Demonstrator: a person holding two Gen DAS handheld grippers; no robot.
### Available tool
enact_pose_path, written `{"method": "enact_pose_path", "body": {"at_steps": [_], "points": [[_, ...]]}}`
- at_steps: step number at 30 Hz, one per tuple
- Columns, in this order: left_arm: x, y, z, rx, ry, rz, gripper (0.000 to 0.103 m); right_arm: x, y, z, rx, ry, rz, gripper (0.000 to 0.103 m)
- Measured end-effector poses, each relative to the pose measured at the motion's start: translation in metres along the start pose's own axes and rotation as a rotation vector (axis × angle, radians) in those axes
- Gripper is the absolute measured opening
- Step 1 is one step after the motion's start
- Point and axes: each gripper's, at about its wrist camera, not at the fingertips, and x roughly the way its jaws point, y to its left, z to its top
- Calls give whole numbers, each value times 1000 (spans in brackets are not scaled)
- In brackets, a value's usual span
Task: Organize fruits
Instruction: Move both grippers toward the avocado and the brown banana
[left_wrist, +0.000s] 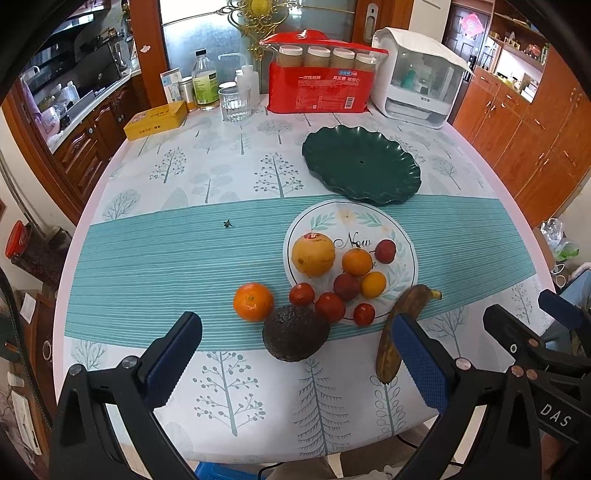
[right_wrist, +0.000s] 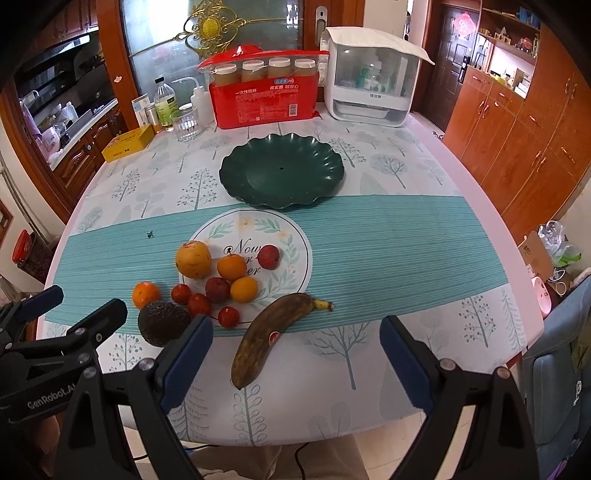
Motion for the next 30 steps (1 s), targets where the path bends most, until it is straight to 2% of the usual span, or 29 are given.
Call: {"method": "enact_pose_path", "body": {"at_steps": [8, 14, 30], "points": [[6, -3, 3, -9, 18, -4, 102, 7, -5, 0, -13, 15, 7, 92], [9, -7, 7, -8, 17, 23, 102, 16, -8, 6, -16, 28, 32, 92], [24, -2, 4, -17, 67, 30, 102, 42, -11, 1, -2, 106, 97, 89]]}}
